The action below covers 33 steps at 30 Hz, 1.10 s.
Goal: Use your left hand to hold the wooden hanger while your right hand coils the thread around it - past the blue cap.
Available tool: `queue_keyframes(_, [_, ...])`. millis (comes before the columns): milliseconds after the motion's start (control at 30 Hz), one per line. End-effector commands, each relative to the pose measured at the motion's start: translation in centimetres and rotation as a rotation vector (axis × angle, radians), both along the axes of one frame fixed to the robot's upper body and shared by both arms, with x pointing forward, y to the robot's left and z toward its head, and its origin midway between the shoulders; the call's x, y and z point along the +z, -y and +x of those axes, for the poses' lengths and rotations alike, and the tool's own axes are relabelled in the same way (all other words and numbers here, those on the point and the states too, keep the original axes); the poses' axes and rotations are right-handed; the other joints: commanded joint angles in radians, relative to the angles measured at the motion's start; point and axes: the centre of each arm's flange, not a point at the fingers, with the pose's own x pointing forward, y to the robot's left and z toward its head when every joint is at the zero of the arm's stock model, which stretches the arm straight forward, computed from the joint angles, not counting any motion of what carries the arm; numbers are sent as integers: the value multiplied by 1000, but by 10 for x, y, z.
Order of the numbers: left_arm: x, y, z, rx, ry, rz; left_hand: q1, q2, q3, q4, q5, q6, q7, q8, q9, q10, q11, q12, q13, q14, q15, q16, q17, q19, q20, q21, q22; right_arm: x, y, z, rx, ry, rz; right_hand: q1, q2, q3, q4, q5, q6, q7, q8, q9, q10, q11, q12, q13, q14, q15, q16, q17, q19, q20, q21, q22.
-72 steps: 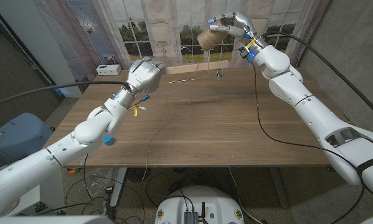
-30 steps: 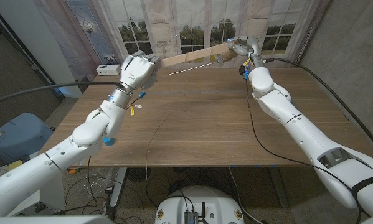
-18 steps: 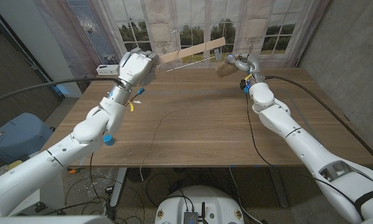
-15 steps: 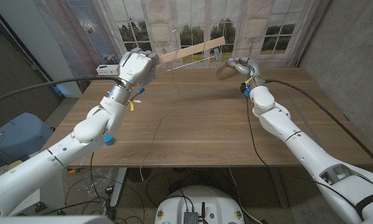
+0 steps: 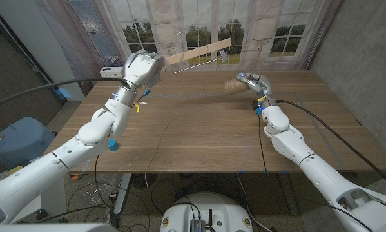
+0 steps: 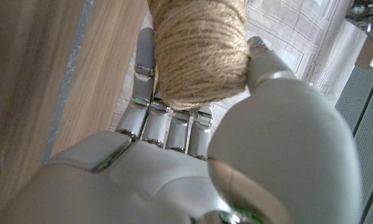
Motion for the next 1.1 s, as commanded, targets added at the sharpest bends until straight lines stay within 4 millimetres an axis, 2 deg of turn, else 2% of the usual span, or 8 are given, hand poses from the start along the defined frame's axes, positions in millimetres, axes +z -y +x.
queue_keyframes(33, [3, 0, 9, 27, -11, 7, -15, 33, 66, 18, 16, 114, -111, 2, 190, 156, -150, 2, 9, 225, -281, 7, 176, 0, -104, 6, 2, -29, 16, -18, 179, 116, 52, 317, 306, 7, 2, -2, 0, 5, 0, 2, 4, 3, -5, 5, 284, -350, 6, 4, -51, -165, 4, 3])
queue_keyframes(233, [3, 1, 12, 43, -17, 19, -15, 33, 66, 17, 16, 116, -110, 1, 190, 156, -151, 0, 10, 225, -281, 6, 177, 0, -104, 6, 2, -25, 20, -30, 262, 169, -7, 317, 306, 8, 2, -2, 0, 4, 0, 2, 2, 2, -6, 8, 285, -350, 5, 8, -54, -165, 7, 2])
queue_keyframes(633, [3, 3, 17, 65, -34, 32, -15, 33, 66, 17, 16, 117, -111, 0, 192, 154, -150, -4, 11, 225, -281, 4, 178, 0, -104, 7, 2, -2, 21, -63, 360, 274, -101, 317, 306, 12, 2, -2, -2, 4, -1, 2, -2, 1, -7, 10, 285, -350, 3, 13, -59, -165, 12, 2])
queue_keyframes(1100, [0, 5, 18, 87, -76, 54, -15, 33, 66, 17, 16, 117, -111, -4, 192, 157, -149, -6, 13, 226, -281, 2, 178, -1, -104, 8, 2, 19, 16, -78, 449, 368, -127, 316, 305, 15, 2, -2, -4, 4, -2, 3, -4, -2, -9, 12, 284, -351, -1, 18, -64, -164, 19, 2])
